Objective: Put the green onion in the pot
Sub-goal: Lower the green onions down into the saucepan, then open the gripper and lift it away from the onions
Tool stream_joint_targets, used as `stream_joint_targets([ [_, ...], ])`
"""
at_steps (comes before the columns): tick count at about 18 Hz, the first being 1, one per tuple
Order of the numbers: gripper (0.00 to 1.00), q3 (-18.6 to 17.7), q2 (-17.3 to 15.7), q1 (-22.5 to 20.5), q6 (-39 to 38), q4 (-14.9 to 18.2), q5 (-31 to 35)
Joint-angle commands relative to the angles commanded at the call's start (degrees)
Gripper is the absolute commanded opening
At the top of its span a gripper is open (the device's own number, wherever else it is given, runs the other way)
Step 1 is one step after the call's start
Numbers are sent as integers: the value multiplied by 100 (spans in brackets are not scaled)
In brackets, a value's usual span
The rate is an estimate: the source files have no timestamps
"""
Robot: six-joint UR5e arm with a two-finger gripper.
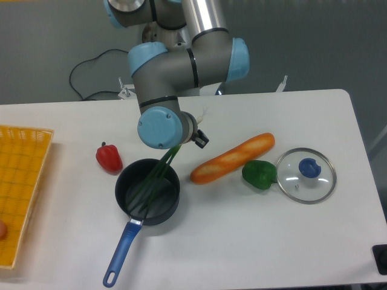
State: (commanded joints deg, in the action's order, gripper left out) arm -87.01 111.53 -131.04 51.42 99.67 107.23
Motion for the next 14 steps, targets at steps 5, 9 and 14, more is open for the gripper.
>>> stream_joint_targets([
  [5,17,79,132,97,-194,-9,-35],
  [9,17,79,202,175,-247,-193,-44],
  [14,17,123,220,193,-317,-193,-44],
])
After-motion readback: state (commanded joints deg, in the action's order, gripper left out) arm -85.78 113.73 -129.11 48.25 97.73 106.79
